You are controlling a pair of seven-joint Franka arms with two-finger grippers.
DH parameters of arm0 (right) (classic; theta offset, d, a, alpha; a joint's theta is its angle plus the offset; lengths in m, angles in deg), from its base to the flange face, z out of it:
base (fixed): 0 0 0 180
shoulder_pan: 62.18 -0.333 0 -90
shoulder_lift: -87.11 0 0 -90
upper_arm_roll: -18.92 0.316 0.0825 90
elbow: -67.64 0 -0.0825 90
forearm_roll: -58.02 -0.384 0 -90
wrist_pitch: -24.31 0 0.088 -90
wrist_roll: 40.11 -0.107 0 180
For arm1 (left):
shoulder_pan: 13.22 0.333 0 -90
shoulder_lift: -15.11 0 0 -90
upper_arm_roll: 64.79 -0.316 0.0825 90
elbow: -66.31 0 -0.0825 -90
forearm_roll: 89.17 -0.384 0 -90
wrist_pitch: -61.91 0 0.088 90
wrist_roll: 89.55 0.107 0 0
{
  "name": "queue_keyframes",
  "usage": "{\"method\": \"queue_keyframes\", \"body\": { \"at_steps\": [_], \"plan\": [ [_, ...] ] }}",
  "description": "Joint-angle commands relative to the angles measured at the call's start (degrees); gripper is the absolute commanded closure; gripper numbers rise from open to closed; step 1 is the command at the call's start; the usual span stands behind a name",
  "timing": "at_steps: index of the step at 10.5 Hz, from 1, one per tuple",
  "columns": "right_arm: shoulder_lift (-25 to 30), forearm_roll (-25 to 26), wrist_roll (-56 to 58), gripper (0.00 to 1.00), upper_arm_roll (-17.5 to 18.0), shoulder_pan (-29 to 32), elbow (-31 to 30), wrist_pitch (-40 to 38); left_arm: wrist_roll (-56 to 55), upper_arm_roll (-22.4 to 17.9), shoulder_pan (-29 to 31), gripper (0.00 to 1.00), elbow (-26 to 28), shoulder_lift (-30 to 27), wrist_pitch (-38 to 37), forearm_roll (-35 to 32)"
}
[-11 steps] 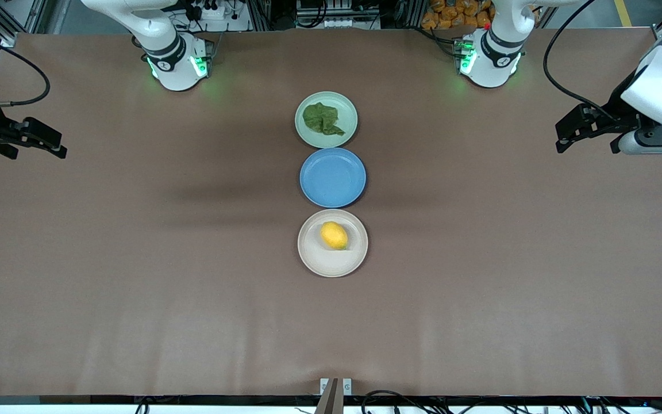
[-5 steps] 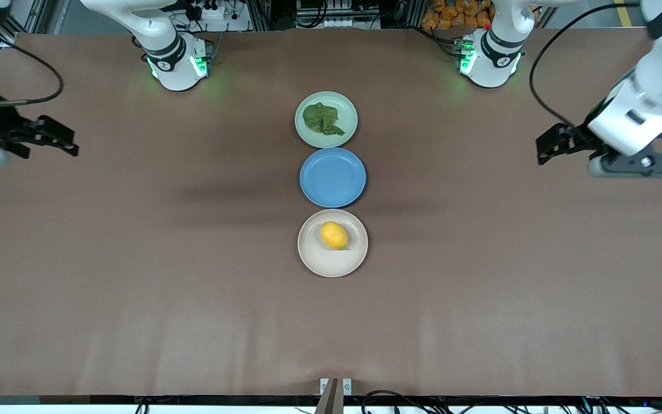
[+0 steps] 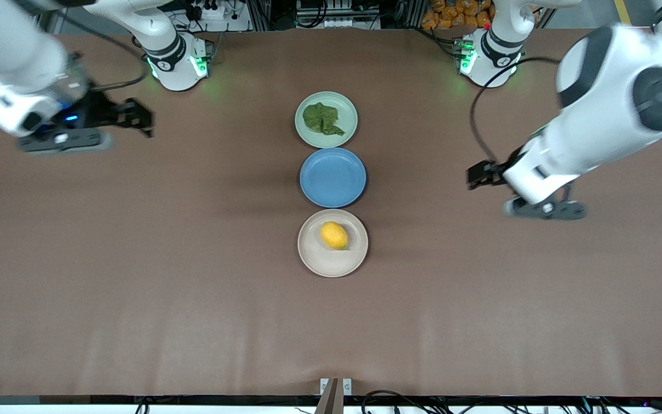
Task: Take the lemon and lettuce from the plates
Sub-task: 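Move the left gripper toward the lemon while the right gripper approaches the lettuce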
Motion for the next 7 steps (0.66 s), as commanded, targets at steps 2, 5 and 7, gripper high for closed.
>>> {"method": "queue_keyframes", "body": {
  "at_steps": [2, 5, 7],
  "plan": [
    [2.7, -4.9, -15.0, 0.00, 13.9, 0.8, -4.2, 0.3, -14.9, -0.3, -9.6, 0.00, -1.5, 8.5, 7.9, 1.0],
    [2.7, -5.0, -25.4, 0.00, 26.6, 1.0, -8.0, 3.5, -28.6, -0.3, -14.2, 0.00, -1.7, 13.6, 15.9, 1.1],
    [2.9, -5.0, -31.8, 0.00, 37.0, 3.1, -10.9, 7.9, -33.2, -0.3, -14.7, 0.00, -1.7, 14.4, 18.9, 1.2]
  ]
}}
